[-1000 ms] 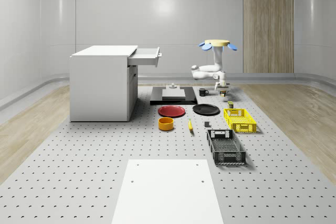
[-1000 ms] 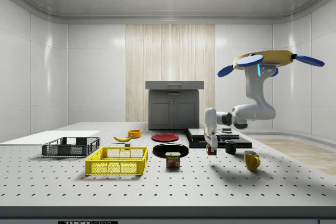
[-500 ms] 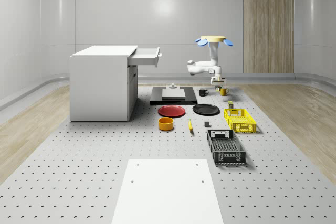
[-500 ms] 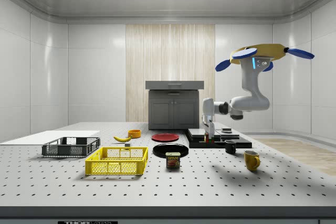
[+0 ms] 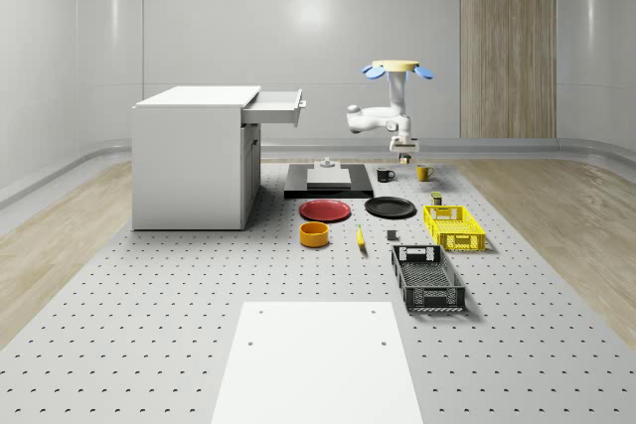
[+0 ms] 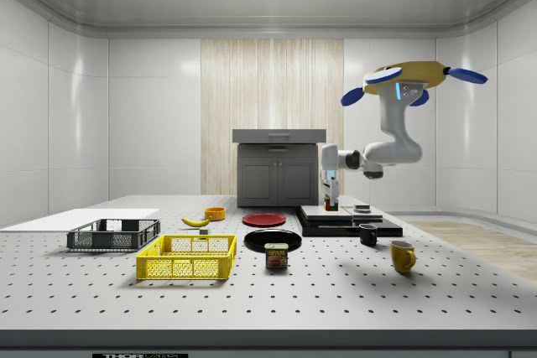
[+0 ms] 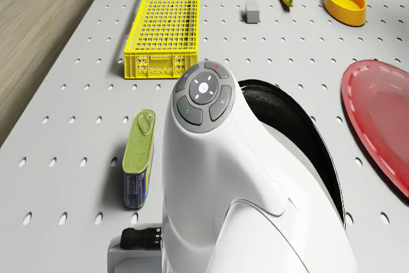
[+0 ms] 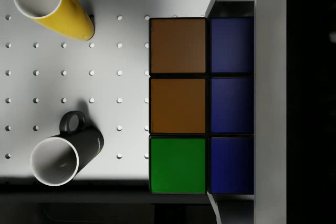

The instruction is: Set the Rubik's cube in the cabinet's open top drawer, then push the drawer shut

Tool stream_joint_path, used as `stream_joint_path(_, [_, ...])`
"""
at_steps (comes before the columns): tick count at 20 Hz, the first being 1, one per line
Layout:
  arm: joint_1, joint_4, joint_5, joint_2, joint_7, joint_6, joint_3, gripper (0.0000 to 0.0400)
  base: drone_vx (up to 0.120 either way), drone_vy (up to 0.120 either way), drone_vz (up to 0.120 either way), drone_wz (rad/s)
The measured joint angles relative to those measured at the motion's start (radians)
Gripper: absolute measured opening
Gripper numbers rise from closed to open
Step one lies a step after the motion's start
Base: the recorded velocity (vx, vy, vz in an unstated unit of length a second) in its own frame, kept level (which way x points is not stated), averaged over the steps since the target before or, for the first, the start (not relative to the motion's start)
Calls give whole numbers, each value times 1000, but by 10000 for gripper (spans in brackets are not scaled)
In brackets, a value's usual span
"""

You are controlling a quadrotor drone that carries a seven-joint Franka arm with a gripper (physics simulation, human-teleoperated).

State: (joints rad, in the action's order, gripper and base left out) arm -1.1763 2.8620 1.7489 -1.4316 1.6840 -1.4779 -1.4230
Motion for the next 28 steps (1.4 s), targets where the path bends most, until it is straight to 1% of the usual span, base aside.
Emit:
stream_joint_path(5, [-2, 0, -6, -15, 2, -14, -2, 325, 0, -120, 120, 0])
stream_joint_path(13, [-6, -1, -15, -37, 5, -34, -6, 325, -115, -120, 120, 0])
stream_joint_path(28, [-11, -2, -29, -71, 9, -66, -10, 325, 0, -120, 120, 0])
